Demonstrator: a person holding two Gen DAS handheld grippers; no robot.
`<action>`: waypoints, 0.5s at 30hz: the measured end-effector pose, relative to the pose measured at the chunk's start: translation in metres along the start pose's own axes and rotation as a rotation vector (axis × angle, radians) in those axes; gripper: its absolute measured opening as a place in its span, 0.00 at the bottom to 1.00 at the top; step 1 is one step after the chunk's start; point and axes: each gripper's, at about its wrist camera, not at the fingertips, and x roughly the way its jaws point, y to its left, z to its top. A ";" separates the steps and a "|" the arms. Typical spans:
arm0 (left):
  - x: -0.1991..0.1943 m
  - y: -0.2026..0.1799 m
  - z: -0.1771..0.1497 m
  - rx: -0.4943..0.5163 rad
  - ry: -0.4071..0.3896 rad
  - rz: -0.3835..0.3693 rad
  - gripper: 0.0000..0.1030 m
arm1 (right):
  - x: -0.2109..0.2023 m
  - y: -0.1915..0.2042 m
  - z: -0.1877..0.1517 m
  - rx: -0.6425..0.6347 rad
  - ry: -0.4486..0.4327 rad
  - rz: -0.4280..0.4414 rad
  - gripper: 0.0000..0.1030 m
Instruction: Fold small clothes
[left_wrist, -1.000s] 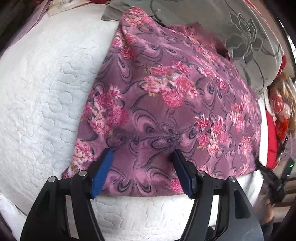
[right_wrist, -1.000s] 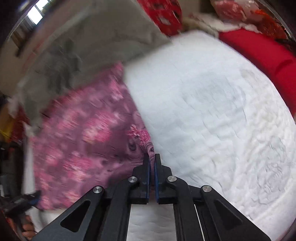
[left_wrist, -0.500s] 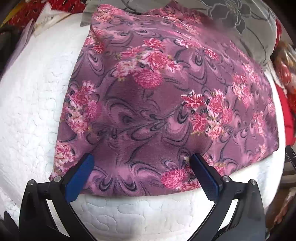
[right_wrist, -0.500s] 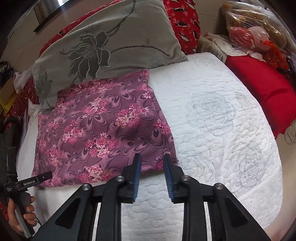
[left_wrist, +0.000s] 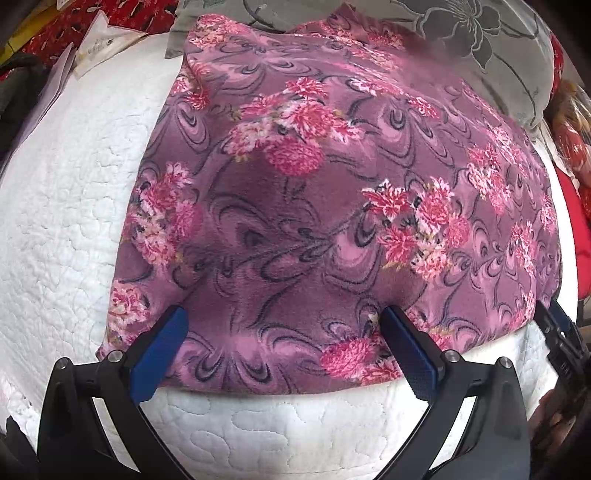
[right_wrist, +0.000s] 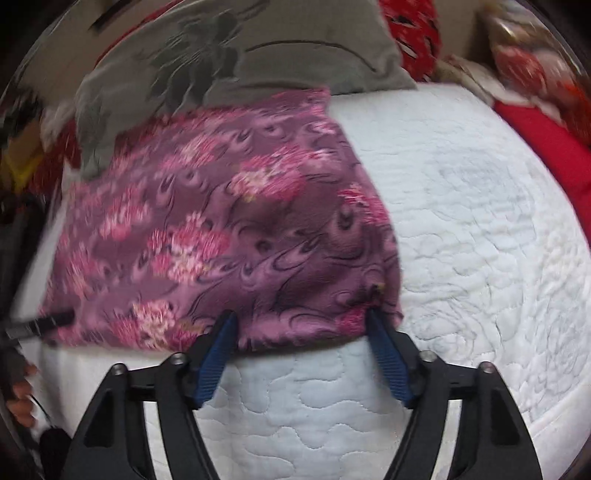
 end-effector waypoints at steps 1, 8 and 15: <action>0.000 -0.001 0.000 -0.001 -0.001 0.000 1.00 | 0.002 0.003 -0.002 -0.002 -0.007 -0.010 0.86; -0.002 -0.005 -0.003 0.006 -0.007 -0.001 1.00 | 0.008 0.014 -0.001 0.004 -0.014 -0.061 1.00; -0.038 0.007 0.005 0.032 -0.128 -0.052 1.00 | -0.019 -0.016 0.032 0.121 -0.055 0.060 0.95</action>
